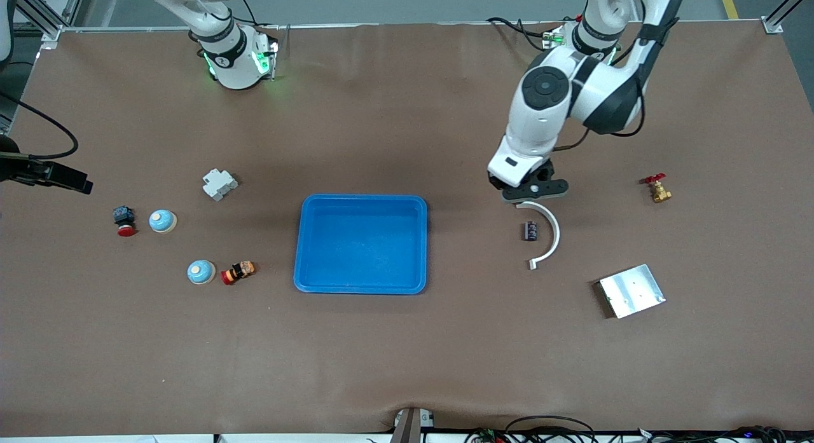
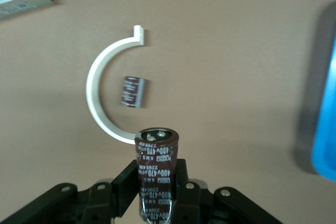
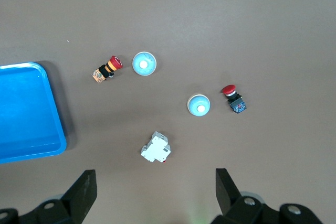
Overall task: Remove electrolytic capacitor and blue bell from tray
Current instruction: 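Lower the held capacitor beside the white arc with the left gripper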
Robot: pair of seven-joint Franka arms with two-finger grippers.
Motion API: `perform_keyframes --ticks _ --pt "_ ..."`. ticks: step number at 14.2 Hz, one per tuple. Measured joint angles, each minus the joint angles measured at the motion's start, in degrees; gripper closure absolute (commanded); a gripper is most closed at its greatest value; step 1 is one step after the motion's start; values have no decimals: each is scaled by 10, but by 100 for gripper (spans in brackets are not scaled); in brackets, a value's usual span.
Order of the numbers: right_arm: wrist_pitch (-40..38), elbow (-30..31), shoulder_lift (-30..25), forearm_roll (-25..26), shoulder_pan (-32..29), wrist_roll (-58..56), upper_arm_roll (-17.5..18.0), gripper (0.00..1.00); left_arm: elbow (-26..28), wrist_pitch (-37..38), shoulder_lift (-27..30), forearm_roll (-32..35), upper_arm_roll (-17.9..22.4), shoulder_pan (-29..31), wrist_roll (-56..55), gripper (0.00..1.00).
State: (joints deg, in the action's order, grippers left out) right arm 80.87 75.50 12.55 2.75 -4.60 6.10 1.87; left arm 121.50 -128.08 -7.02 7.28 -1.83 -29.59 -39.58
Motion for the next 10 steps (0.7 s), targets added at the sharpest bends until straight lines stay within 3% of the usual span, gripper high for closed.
perform_keyframes --ticks 3,10 --pt "0 -7 0 0 1 1 0 0 31 -8 27 0 0 26 60 100" --pt "0 -29 0 -1 -3 -3 2 0 120 -136 31 0 0 76 158 100"
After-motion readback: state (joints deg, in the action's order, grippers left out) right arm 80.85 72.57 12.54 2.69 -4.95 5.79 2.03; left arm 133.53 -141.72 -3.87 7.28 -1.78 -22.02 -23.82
